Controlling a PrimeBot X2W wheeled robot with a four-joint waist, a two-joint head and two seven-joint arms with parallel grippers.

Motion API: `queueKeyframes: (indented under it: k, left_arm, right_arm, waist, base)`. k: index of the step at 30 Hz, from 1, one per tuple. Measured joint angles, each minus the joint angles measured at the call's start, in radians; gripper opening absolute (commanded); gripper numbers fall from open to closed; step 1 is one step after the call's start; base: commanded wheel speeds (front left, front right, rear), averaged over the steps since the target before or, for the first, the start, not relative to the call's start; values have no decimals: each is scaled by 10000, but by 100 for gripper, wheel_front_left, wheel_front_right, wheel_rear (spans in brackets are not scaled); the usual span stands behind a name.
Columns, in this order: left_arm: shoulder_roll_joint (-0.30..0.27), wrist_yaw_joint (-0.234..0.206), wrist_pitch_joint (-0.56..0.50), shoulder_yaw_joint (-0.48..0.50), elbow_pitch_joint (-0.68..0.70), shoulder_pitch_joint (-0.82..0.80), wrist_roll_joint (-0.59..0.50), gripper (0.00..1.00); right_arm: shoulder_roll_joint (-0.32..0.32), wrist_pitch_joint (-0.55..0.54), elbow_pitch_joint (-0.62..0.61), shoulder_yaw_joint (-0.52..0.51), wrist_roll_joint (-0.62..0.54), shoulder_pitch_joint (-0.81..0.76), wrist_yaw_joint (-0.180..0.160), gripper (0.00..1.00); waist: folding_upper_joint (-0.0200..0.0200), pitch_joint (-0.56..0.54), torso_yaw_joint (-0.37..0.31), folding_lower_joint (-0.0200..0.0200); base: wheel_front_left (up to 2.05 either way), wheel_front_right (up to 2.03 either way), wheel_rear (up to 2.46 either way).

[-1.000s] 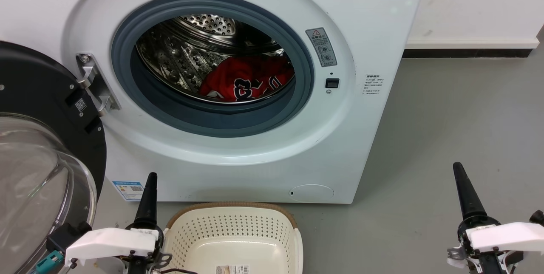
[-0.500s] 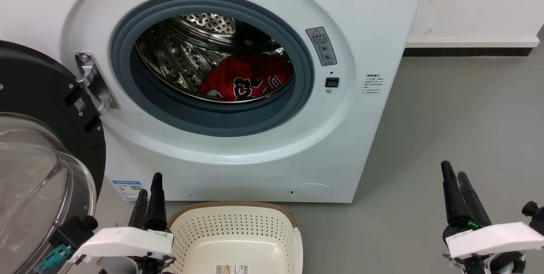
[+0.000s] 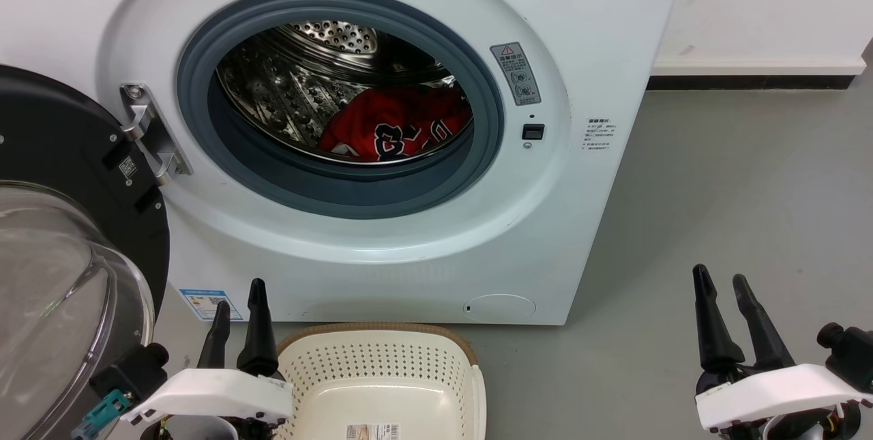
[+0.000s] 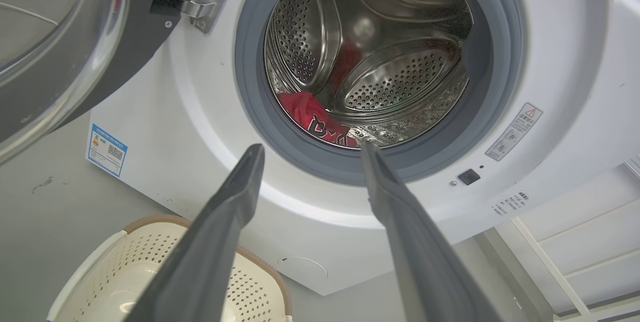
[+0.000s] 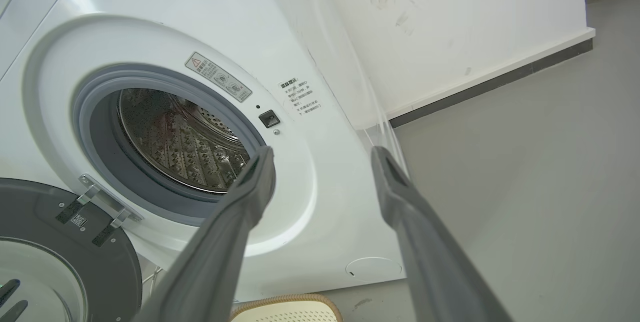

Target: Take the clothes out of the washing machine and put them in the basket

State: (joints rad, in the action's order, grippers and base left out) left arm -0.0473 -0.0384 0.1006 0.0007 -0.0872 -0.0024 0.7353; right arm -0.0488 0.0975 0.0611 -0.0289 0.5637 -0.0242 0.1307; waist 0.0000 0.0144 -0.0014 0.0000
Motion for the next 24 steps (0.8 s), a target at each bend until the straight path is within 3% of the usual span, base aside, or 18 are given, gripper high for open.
queueKeyframes:
  k: [24]
  left_arm:
    - [-6,-412,629,-274,416,352,-2713,100]
  right_arm:
    - [-2,654,-644,123,-2970,-283,0,100]
  waist:
    - [0,33,-26,0]
  base:
    - [0,0,0]
